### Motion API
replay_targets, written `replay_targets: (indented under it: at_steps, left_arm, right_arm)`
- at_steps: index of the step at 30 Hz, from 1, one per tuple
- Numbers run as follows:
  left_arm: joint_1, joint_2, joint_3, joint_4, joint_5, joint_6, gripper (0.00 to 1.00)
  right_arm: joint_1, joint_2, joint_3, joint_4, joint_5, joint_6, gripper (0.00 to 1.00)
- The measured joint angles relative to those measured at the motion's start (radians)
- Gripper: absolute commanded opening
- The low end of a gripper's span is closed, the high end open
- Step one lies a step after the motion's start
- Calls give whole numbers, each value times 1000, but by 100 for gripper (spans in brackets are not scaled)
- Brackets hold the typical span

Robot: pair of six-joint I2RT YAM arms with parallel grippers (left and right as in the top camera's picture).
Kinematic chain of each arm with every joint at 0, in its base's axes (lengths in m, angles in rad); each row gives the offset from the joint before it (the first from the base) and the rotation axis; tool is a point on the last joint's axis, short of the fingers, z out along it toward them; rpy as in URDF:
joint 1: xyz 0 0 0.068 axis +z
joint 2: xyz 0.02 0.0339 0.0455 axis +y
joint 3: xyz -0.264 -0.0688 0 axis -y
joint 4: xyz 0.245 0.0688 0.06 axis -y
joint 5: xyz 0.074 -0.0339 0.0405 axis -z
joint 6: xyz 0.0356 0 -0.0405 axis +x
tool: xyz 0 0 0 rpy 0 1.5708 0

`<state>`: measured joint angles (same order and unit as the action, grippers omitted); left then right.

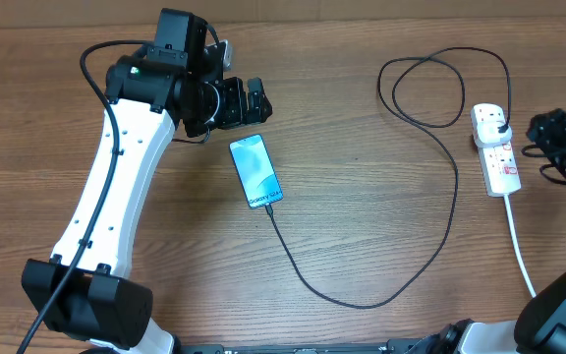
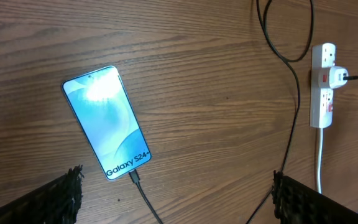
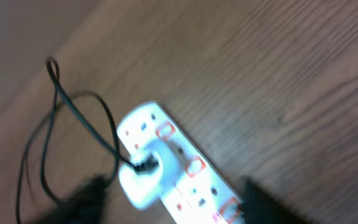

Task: Plug charger to phone and switch on socket
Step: 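Move the right gripper over to the orange switch on the white power strip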

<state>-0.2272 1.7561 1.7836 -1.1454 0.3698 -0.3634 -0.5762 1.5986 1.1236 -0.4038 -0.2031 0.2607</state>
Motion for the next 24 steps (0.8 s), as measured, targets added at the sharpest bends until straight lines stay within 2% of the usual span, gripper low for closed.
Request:
replay_targets:
  at_steps: [1,7,24]
  left_arm:
    - [0,0,0,0,0,0,100]
    - [0,0,0,0,0,0,100]
    - [0,0,0,0,0,0,100]
  right_arm:
    - [0,6,0,21,0,0,4]
    - [0,45,0,98,0,31,4]
    - [0,190,0,98,-3,50,4]
